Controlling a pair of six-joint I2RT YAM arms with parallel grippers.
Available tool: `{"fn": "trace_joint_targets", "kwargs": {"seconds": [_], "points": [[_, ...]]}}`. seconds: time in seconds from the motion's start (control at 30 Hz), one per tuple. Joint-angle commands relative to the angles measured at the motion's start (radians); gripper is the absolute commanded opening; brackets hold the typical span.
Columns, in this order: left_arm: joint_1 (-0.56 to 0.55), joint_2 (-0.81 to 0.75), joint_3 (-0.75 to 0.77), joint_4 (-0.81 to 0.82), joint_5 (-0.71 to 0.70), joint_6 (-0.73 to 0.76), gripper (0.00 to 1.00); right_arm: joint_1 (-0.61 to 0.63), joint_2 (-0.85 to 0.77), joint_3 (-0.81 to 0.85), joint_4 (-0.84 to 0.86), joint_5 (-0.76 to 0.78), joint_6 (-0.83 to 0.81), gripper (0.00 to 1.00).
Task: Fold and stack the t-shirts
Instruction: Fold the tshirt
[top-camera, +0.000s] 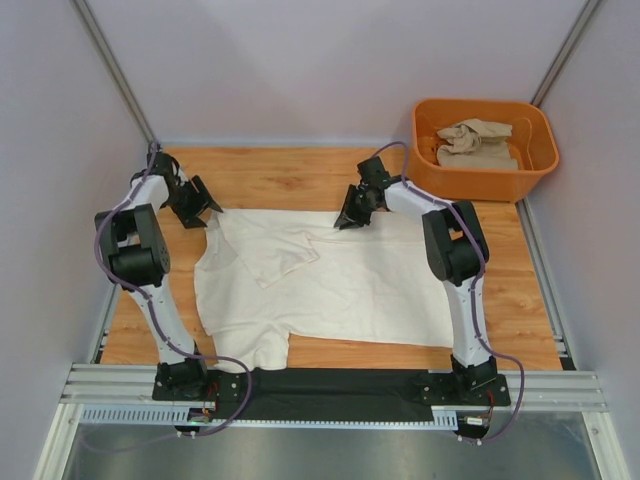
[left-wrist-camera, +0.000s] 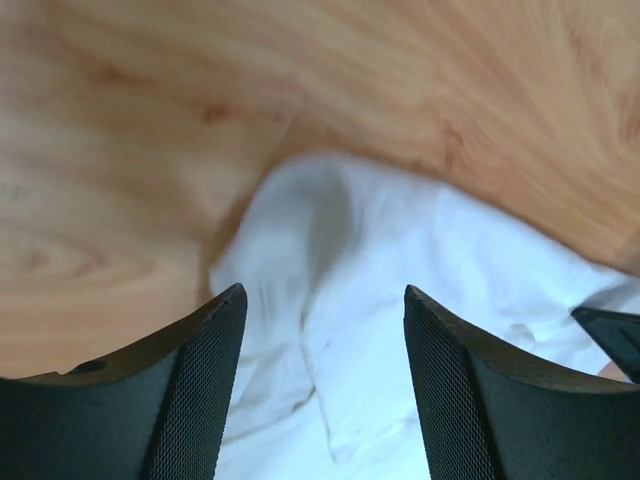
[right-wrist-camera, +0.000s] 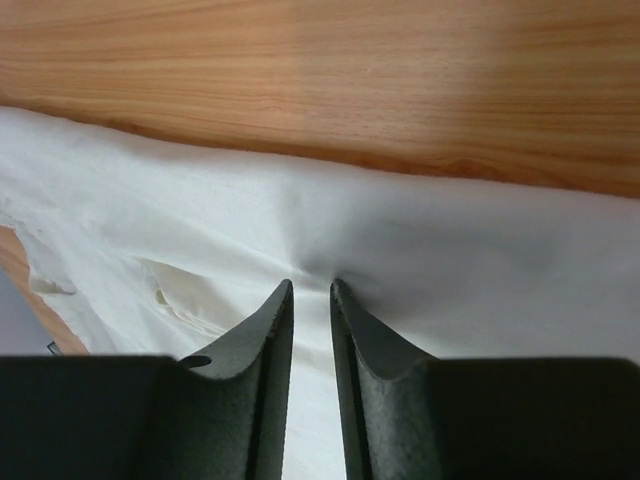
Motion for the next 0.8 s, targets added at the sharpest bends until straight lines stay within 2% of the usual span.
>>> {"fn": "trace_joint_targets", "kwargs": {"seconds": [0.0, 0.17, 0.27, 0.33, 0.37, 0.4, 0.53, 0.6, 0.67, 0.73, 0.77], "points": [[-0.008, -0.214, -0.047, -0.020, -0.075, 0.017, 0.72, -0.001, 0.016, 0.052, -0.099, 0.082, -0.097, 0.25], [-0.039, -0.496, -0.268, -0.020, -0.147, 0.011, 0.65, 0.025, -0.033, 0.144, -0.207, 0.140, -0.175, 0.40], [-0.059, -0.641, -0.401, -0.006, -0.140, 0.009, 0.65, 0.039, -0.064, 0.190, -0.275, 0.165, -0.209, 0.43], [-0.069, -0.696, -0.480, 0.006, -0.082, -0.006, 0.63, 0.060, -0.086, 0.190, -0.304, 0.185, -0.238, 0.43], [-0.082, -0.701, -0.497, 0.004, -0.022, -0.012, 0.57, 0.067, -0.105, 0.189, -0.307, 0.186, -0.244, 0.43], [-0.100, -0.704, -0.515, 0.013, 0.001, -0.020, 0.56, 0.085, -0.113, 0.176, -0.303, 0.163, -0.247, 0.43], [-0.256, -0.689, -0.636, 0.147, 0.099, -0.121, 0.54, 0.126, -0.115, 0.138, -0.217, 0.012, -0.198, 0.38], [-0.309, -0.657, -0.640, 0.181, 0.100, -0.186, 0.57, 0.153, -0.096, 0.136, -0.200, -0.054, -0.160, 0.35], [-0.367, -0.618, -0.617, 0.126, 0.057, -0.189, 0.61, 0.174, -0.092, 0.121, -0.176, -0.096, -0.134, 0.35], [-0.387, -0.629, -0.653, 0.147, 0.058, -0.198, 0.61, 0.182, -0.106, 0.049, -0.087, -0.166, -0.100, 0.33], [-0.390, -0.635, -0.675, 0.200, 0.066, -0.218, 0.60, 0.185, -0.112, 0.017, -0.042, -0.194, -0.080, 0.26]]}}
